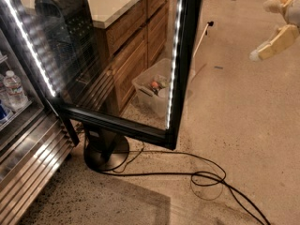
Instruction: Close right fridge door
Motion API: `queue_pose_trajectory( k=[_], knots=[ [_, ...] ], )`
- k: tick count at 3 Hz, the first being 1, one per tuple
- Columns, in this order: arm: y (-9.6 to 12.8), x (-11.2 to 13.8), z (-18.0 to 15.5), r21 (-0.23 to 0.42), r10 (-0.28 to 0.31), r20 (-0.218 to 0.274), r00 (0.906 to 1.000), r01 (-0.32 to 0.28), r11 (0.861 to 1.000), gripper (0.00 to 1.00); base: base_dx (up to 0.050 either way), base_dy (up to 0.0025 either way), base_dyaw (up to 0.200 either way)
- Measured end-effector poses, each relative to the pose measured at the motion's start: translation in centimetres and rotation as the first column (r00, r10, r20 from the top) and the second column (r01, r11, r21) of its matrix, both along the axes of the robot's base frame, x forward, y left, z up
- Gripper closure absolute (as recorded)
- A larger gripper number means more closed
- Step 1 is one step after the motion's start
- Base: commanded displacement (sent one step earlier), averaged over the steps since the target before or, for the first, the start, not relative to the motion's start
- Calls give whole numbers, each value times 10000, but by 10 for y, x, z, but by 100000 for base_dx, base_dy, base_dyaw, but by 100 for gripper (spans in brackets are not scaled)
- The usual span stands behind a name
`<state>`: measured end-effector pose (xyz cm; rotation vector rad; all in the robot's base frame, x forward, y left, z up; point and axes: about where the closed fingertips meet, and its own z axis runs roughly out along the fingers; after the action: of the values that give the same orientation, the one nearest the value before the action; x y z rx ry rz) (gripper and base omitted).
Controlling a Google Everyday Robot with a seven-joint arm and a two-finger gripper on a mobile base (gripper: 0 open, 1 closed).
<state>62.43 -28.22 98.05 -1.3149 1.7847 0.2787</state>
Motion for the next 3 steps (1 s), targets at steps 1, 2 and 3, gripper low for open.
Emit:
queue_pose_trajectory(
  k=[1,2,3],
  knots=[
    [1,24,-13,219,-831,-244,9962,837,9963,0,0,0,0],
    [8,42,-20,47,-1849,-469,9816,1853,9827,0,0,0,0],
    [28,46,-5,-304,-2870,50,9579,2870,9574,0,0,0,0]
  ],
)
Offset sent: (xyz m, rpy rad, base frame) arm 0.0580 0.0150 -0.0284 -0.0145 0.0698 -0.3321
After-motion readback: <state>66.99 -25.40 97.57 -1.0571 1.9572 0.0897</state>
